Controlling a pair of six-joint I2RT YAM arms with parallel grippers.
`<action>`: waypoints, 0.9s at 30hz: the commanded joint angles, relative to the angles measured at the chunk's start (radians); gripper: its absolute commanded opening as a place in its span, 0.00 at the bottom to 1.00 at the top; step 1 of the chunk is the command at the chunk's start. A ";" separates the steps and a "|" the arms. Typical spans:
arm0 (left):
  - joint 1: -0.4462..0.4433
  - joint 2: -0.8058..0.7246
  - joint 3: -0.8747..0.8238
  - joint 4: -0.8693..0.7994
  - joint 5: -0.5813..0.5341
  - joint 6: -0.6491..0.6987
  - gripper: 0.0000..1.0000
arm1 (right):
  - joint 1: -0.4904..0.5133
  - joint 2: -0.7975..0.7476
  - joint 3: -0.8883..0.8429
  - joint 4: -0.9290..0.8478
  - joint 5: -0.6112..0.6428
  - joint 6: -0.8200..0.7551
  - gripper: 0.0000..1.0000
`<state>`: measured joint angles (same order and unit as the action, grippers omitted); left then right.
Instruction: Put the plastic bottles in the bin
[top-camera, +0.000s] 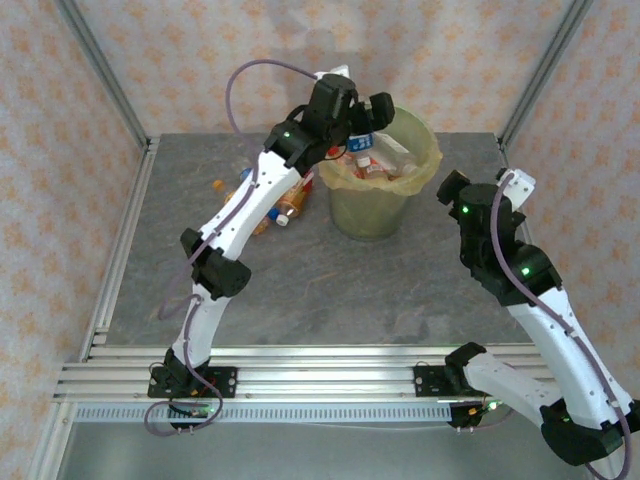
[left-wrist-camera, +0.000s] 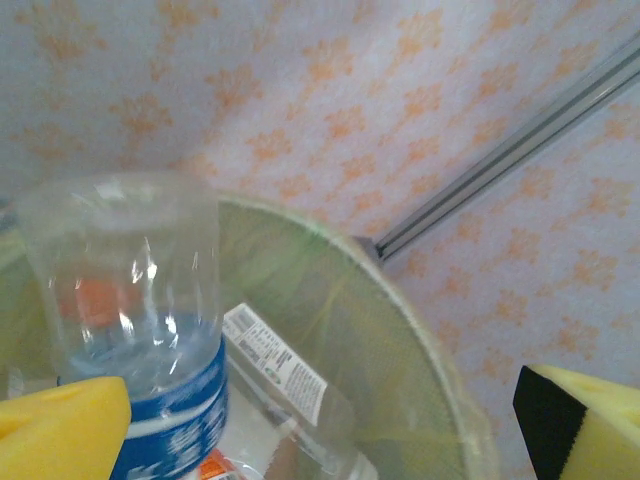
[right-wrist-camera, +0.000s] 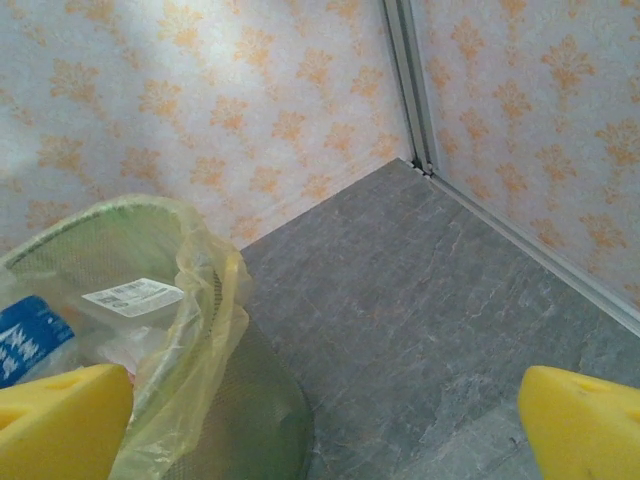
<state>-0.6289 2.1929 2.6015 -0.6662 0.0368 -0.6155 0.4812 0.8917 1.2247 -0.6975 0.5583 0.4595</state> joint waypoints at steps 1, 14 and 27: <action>-0.008 -0.086 0.032 -0.020 -0.066 0.043 1.00 | 0.000 -0.014 0.040 -0.034 -0.002 -0.014 0.99; -0.009 -0.214 0.014 -0.103 -0.218 0.166 1.00 | 0.022 0.045 0.111 -0.017 -0.143 -0.064 0.99; 0.155 -0.791 -0.722 0.100 -0.451 0.142 1.00 | 0.212 0.196 0.244 0.032 -0.149 -0.161 0.99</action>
<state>-0.5472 1.4746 1.9957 -0.6239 -0.3435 -0.4263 0.6678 1.0767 1.4220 -0.6888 0.3981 0.3420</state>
